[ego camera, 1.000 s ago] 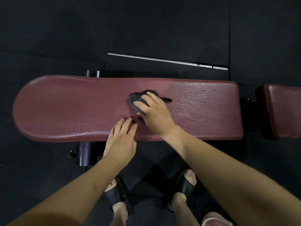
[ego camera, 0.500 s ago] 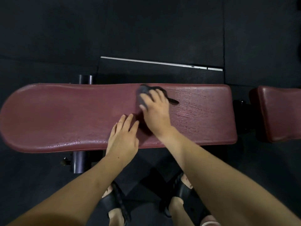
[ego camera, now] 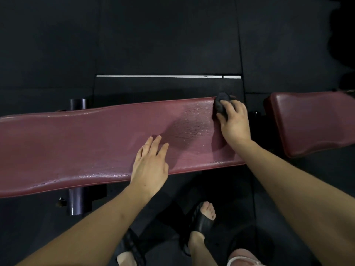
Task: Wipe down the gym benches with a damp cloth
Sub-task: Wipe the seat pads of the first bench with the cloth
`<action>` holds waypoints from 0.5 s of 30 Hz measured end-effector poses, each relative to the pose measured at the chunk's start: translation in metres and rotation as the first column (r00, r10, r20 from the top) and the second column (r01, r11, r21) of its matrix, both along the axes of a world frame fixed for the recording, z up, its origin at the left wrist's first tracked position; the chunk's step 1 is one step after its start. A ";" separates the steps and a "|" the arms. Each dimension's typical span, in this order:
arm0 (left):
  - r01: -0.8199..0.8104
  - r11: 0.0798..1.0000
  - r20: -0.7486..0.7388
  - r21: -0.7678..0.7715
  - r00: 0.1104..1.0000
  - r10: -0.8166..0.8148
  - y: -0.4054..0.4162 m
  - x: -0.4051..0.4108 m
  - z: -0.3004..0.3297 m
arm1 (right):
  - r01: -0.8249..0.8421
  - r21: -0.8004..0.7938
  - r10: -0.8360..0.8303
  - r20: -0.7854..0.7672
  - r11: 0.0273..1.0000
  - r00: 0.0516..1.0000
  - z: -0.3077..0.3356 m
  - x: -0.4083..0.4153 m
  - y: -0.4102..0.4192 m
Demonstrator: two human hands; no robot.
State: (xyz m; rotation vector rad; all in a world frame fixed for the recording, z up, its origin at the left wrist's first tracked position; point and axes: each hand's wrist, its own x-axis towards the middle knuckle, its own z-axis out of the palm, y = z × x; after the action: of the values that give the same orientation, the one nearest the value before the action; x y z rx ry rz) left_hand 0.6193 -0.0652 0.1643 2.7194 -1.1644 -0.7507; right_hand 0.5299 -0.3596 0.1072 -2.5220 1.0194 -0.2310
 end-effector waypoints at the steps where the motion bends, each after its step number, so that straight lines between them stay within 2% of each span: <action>1: 0.014 1.000 -0.004 0.000 1.000 -0.014 -0.007 -0.007 0.002 | 0.065 0.041 -0.065 -0.004 0.997 0.998 -0.001 -0.012 0.001; 4: 0.061 0.998 -0.013 0.023 0.998 -0.060 -0.025 -0.022 0.005 | 0.198 0.106 -0.196 -0.032 0.974 0.980 -0.002 -0.057 0.019; 8: 0.069 0.996 -0.041 0.047 0.997 -0.067 -0.044 -0.049 0.014 | 0.091 0.146 -0.077 -0.096 0.985 0.992 0.004 -0.113 0.050; 12: 0.045 0.996 -0.086 0.071 0.996 -0.039 -0.061 -0.087 0.037 | 0.029 0.360 0.058 -0.229 0.932 0.972 0.029 -0.133 0.042; 15: 0.023 0.998 -0.122 0.065 0.992 -0.015 -0.079 -0.107 0.056 | 0.062 0.574 0.109 -0.258 0.816 0.960 0.059 -0.143 0.014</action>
State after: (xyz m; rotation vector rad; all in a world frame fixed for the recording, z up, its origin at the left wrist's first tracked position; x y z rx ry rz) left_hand 0.5123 -0.1446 0.2203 2.6747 -1.1606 -0.9592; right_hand 0.3867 -0.3458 0.1658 -2.0256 0.9717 0.4084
